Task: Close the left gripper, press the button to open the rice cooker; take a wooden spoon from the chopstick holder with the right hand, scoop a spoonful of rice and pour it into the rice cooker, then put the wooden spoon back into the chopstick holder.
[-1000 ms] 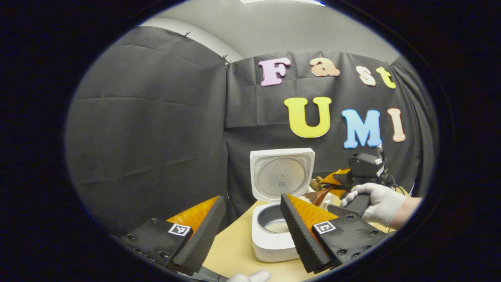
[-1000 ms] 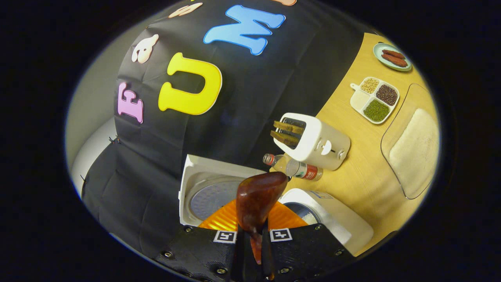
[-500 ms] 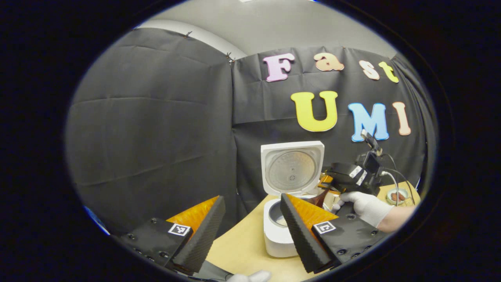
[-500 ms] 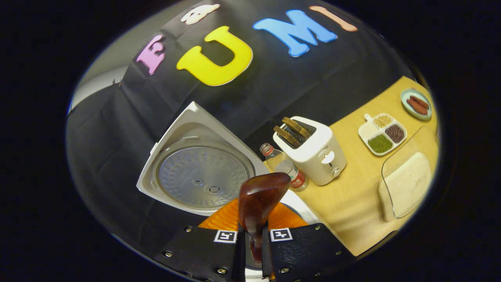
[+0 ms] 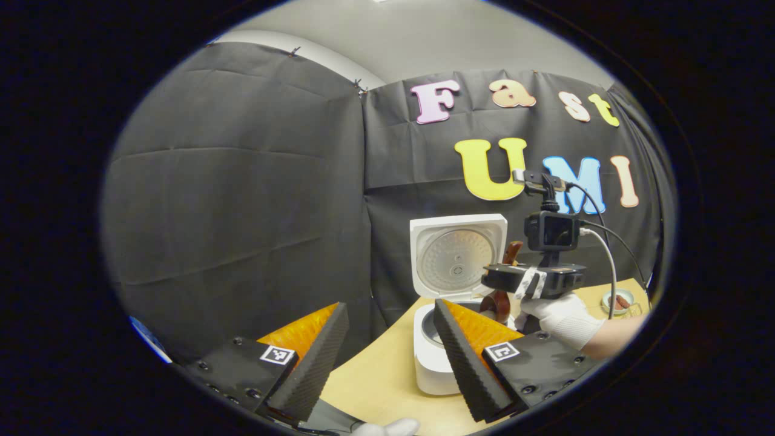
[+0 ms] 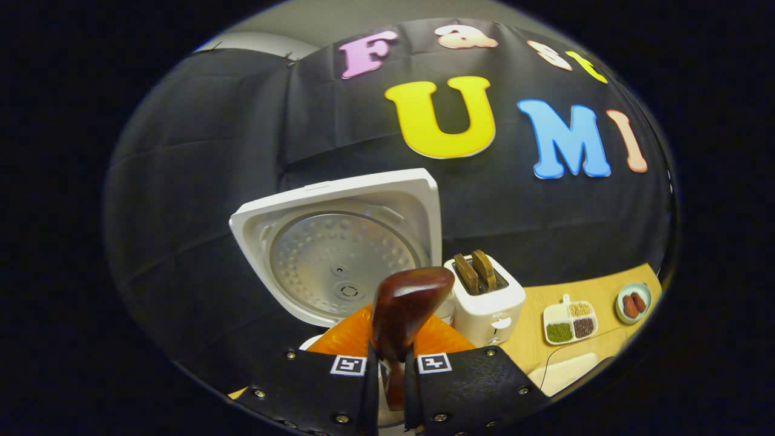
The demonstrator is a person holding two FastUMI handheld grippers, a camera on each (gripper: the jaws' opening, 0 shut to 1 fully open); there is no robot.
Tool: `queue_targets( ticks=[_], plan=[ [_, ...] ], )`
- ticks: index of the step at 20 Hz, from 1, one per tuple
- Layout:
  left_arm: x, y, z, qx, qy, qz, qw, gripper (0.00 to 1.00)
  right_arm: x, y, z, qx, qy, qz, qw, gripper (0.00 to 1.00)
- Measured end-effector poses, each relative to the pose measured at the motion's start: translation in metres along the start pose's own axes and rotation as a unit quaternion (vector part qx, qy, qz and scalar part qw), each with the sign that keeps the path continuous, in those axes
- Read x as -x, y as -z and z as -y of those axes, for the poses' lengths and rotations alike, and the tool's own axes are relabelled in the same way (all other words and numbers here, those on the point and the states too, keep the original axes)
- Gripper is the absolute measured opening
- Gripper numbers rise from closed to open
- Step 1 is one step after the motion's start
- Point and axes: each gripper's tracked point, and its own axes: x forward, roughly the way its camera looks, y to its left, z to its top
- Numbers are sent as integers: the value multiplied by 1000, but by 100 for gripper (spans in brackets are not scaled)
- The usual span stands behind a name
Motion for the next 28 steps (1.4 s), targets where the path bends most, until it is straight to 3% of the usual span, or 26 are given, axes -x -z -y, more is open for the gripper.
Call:
queue_targets(
  ticks=[7, 13, 14, 16, 18, 20, 21, 25, 28],
  plan=[
    [1, 5, 4, 2, 5, -2, 1000, 100, 5, -5, -36, 156, -39, 43, 986, 16],
    [3, 3, 7, -7, 5, 2, 1000, 100, 8, -4, -46, 199, -70, 60, 976, 16],
    [3, 4, 7, -8, 6, 0, 1000, 96, 8, -2, -45, 192, -75, 56, 977, 16],
    [4, 3, 9, -8, 5, -1, 1000, 100, 9, 2, -40, 154, -80, 40, 984, 17],
    [5, -3, 9, -12, 4, 3, 1000, 99, 10, -1, -38, 72, -100, 31, 992, 17],
    [7, -2, 14, -11, 8, 4, 1000, 98, 10, -3, -31, -47, -107, 6, 993, 17],
    [8, -2, 16, -11, 8, 3, 1000, 98, 10, -6, -19, -110, -104, -2, 988, 17],
    [12, -9, 32, -15, 18, 8, 1000, 98, 21, -29, 44, -245, -85, 5, 966, 16],
    [15, -13, 53, -19, 33, 13, 999, 100, 37, -41, 116, -284, -47, 26, 957, 17]
  ],
)
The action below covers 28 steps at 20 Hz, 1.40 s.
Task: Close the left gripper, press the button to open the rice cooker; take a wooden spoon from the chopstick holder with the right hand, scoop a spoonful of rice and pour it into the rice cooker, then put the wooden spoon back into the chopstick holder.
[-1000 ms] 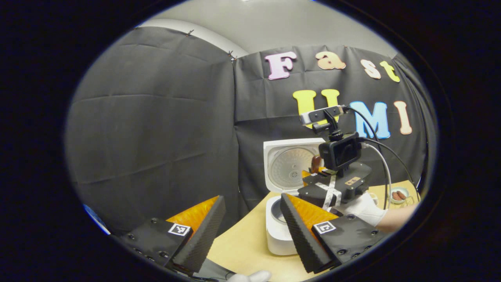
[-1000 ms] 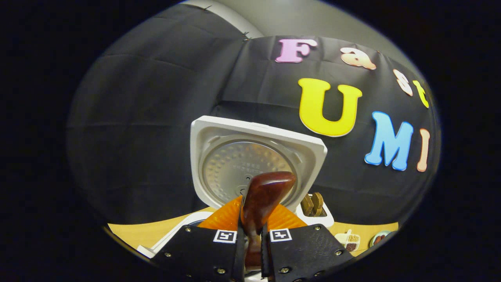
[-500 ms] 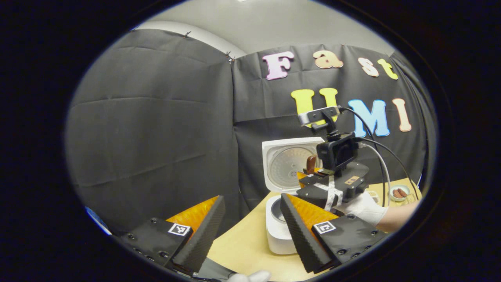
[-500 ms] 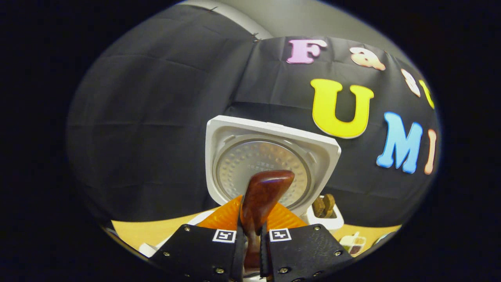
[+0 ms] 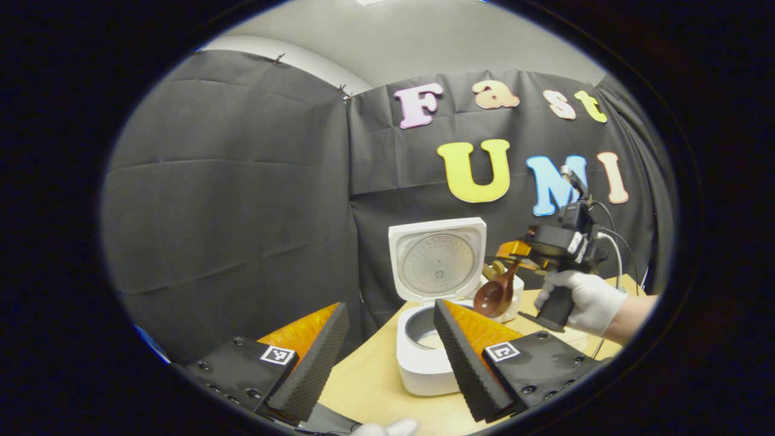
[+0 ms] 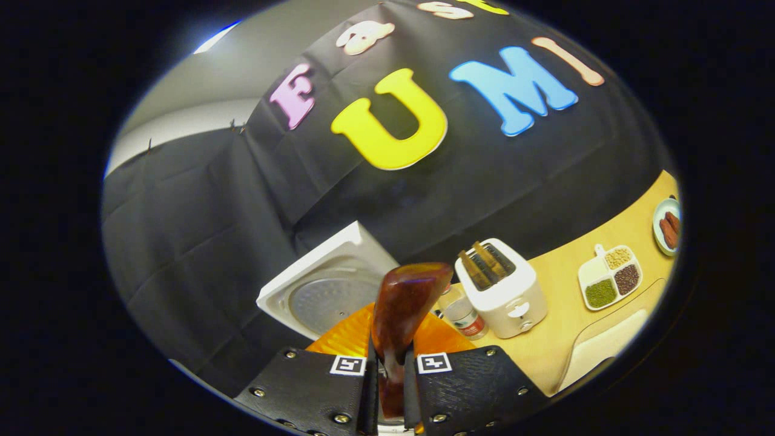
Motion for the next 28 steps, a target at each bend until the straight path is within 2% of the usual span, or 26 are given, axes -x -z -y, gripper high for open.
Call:
queue_targets(
  ticks=[3, 8, 11, 14, 16, 21, 24, 28],
  plan=[
    [4, -9, 27, -4, 19, 8, 1000, 100, 39, -50, 60, -10, 43, 39, 998, 16],
    [13, -20, 89, -7, 59, 14, 998, 100, 116, -119, 186, 22, 131, 88, 987, 16],
    [16, -25, 129, -10, 76, 10, 997, 100, 164, -145, 263, 30, 181, 106, 977, 16],
    [22, -31, 161, -14, 82, 8, 996, 98, 202, -155, 328, 29, 221, 108, 969, 16],
    [26, -37, 181, -16, 86, 8, 996, 100, 219, -157, 373, 22, 247, 110, 963, 16],
    [33, -46, 214, -38, 91, 15, 995, 100, 233, -134, 428, 9, 269, 92, 959, 16],
    [30, -46, 218, -43, 85, 7, 995, 100, 229, -115, 440, 0, 270, 77, 960, 17],
    [29, -46, 217, -45, 78, 4, 996, 100, 226, -84, 460, 17, 282, 47, 958, 17]
  ],
)
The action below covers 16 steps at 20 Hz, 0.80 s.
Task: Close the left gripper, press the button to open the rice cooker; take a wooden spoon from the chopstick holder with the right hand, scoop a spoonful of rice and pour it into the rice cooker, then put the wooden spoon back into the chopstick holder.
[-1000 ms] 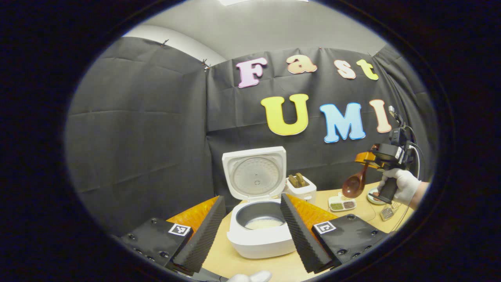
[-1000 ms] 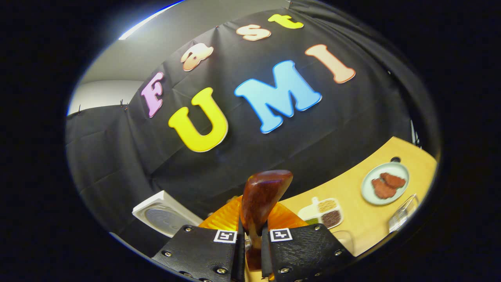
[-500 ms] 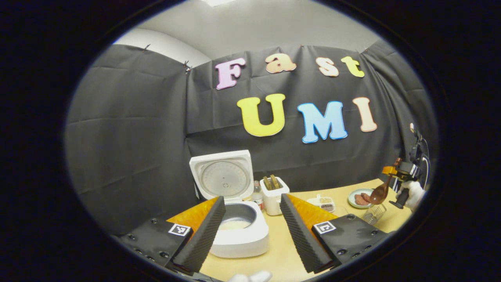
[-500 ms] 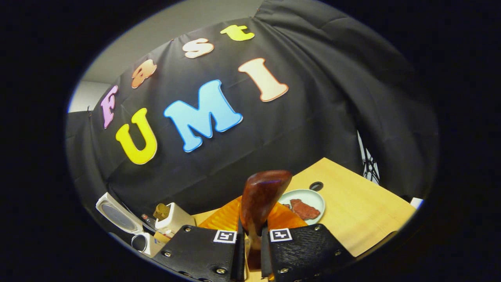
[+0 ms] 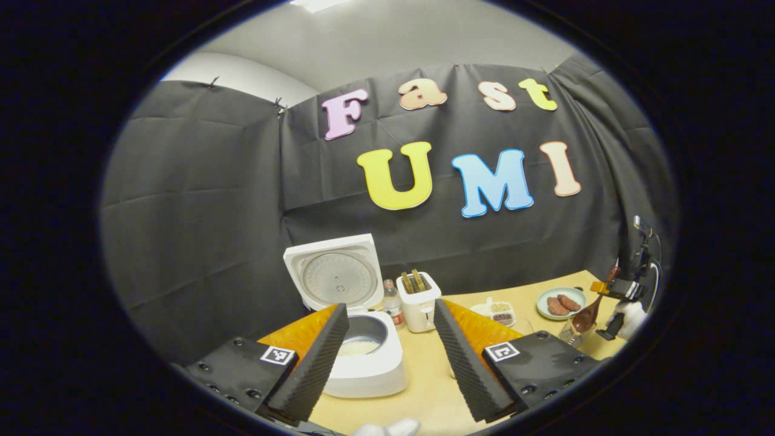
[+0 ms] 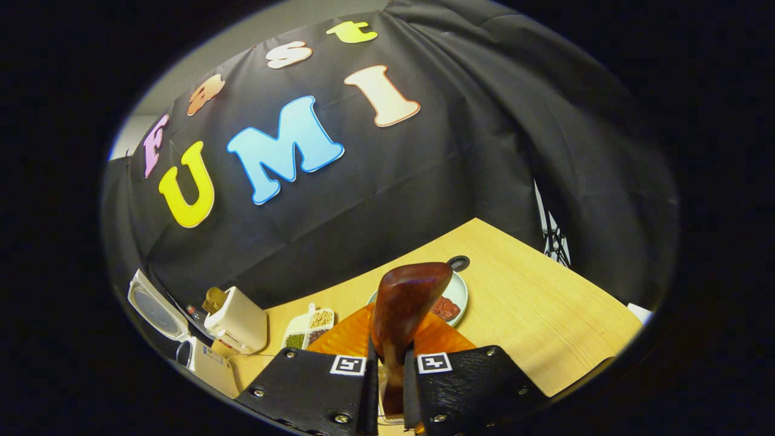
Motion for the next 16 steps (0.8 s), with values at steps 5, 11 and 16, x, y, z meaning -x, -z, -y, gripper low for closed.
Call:
queue_targets(
  ticks=[5, 11, 16],
  plan=[
    [3, 3, -6, -8, -4, -2, 1000, 100, -6, 31, 14, -1, 16, -27, 1000, 17],
    [2, 0, -12, -7, -2, 4, 1000, 100, 3, 28, 23, -7, 34, -32, 999, 20],
    [-1, -6, -20, -5, 6, 13, 1000, 100, 38, -11, 30, 64, 77, 13, 995, 86]
  ],
)
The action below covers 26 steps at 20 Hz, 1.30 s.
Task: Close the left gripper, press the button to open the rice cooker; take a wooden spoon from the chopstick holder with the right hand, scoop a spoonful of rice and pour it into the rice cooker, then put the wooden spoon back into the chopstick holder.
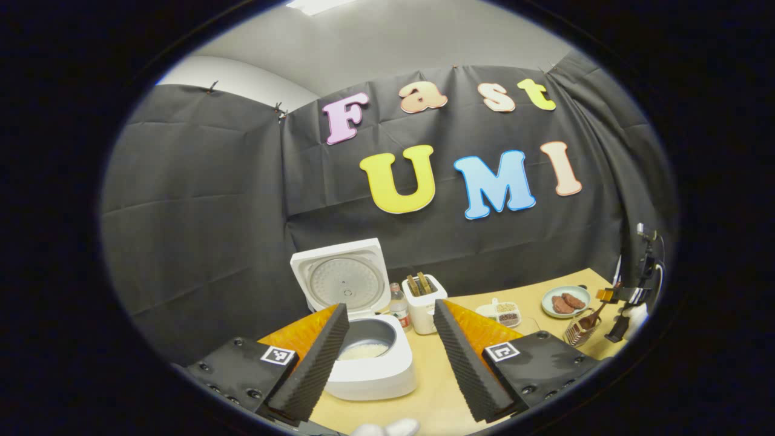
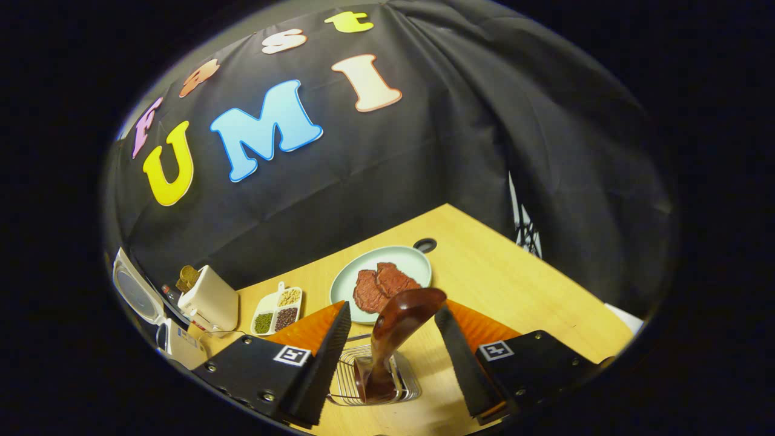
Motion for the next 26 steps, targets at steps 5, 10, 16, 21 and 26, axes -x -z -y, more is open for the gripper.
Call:
queue_targets(
  ticks=[5, 10, 16, 21, 26],
  plan=[
    [-10, -8, -17, 14, 8, 12, 1000, 100, 86, -78, -44, 101, -28, 93, 990, 98],
    [-35, -15, -39, 32, 14, 19, 999, 100, 180, -109, -103, 108, -85, 129, 982, 98],
    [-72, -45, -67, 47, 18, 48, 998, 100, 248, -92, -150, 138, -118, 116, 977, 98],
    [-135, -76, -89, 42, 14, 55, 998, 100, 258, -77, -158, 144, -113, 93, 979, 98],
    [-224, -104, -126, 79, -9, 36, 996, 100, 256, -68, -167, 137, -111, 72, 982, 98]
  ],
)
